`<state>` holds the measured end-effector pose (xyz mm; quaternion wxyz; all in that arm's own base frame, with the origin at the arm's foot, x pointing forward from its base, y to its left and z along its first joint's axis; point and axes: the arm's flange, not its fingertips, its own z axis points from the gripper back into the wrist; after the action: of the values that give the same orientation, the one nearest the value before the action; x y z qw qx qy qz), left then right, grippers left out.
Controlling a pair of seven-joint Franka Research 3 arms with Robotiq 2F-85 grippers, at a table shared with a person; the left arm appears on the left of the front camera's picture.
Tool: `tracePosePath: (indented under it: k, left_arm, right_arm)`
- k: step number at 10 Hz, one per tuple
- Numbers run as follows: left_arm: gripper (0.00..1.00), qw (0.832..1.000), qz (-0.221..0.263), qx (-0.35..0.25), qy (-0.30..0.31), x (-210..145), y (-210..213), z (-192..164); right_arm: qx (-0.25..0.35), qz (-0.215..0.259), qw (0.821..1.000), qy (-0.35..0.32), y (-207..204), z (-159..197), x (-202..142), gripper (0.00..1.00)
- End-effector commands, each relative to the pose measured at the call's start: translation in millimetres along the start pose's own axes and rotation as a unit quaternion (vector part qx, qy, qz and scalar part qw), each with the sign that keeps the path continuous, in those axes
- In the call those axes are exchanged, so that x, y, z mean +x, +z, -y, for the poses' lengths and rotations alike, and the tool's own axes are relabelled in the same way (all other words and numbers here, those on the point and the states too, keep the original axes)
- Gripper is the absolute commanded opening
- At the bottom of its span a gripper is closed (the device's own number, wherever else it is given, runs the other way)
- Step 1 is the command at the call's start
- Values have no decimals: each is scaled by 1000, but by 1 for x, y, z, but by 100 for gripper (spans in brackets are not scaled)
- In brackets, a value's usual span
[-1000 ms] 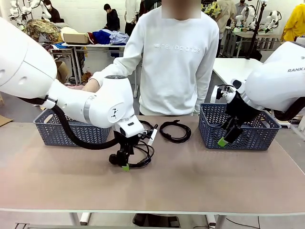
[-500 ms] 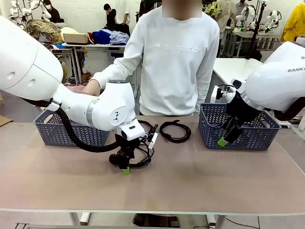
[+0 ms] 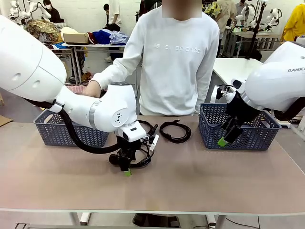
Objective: Organize the cables according to human instructions.
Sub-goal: Pick up a bundle of cables and place it in the basket indicated by the human.
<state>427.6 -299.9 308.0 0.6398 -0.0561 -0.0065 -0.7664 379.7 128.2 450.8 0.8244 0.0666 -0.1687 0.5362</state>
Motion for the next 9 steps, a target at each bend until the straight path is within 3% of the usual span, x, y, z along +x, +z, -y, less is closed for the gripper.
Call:
tracePosePath:
  k: [1, 9]
  left_arm:
    - [100, 1000, 4, -8, -13, -2, 1, -6]
    - [100, 999, 16, -31, -6, -4, -6, -8]
  right_arm:
    - [-3, -1, 1000, -3, 0, -1, 0, 100]
    - [-3, -1, 1000, -3, 0, -1, 0, 100]
